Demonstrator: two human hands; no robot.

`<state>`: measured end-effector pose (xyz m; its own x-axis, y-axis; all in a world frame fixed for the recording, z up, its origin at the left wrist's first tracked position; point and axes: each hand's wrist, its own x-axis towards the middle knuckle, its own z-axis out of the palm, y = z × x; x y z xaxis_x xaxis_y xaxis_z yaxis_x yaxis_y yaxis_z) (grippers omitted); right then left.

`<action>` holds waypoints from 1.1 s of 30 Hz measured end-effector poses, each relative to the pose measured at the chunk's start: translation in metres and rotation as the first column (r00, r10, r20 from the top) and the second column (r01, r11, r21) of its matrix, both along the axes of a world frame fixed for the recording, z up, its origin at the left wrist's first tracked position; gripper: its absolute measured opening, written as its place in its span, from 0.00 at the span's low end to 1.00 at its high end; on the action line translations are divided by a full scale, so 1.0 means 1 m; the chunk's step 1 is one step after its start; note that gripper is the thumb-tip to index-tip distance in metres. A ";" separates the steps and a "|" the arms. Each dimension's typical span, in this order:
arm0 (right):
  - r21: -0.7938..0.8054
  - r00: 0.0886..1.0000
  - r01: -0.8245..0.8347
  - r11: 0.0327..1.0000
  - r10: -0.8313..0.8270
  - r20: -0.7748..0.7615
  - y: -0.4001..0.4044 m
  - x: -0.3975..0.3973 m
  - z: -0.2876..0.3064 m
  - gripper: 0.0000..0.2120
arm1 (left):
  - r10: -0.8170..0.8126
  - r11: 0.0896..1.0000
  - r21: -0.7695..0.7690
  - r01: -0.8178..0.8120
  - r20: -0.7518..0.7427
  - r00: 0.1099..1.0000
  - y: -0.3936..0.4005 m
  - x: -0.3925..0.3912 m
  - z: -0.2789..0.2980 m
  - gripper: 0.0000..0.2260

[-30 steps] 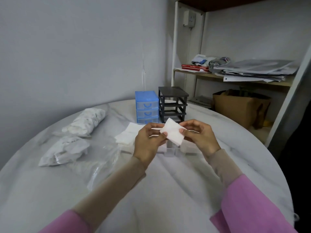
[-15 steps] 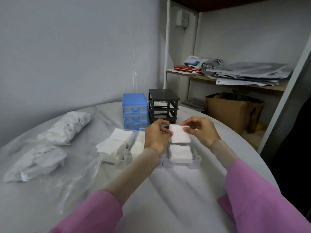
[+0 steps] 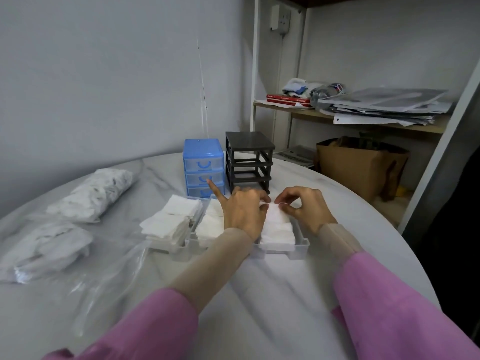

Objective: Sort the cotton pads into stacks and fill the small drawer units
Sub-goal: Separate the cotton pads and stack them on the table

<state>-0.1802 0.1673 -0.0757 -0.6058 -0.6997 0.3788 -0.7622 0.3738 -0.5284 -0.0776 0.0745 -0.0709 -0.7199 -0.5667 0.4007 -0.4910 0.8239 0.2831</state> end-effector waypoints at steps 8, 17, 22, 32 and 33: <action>0.187 0.990 0.081 0.979 -0.057 -0.130 -0.004 0.002 -0.003 0.08 | 0.036 0.990 -0.138 -0.006 0.219 0.975 -0.001 -0.003 -0.001 0.10; 0.185 0.997 0.051 0.981 -0.040 -0.062 0.003 0.013 0.007 0.12 | -0.022 0.998 -0.058 0.033 0.183 0.983 -0.005 0.003 0.004 0.14; 0.127 0.999 -0.038 0.991 0.043 -0.032 0.011 0.026 0.016 0.12 | -0.073 0.992 0.104 0.070 0.026 0.997 -0.012 0.027 0.018 0.16; 0.102 0.932 -0.361 0.927 0.363 0.002 -0.011 0.116 0.018 0.13 | -0.076 0.967 0.233 0.105 -0.132 0.988 -0.046 0.136 0.033 0.12; 0.110 0.916 -0.399 0.910 0.401 0.005 -0.016 0.128 0.017 0.12 | -0.081 0.963 0.242 0.118 -0.160 0.984 -0.052 0.148 0.034 0.12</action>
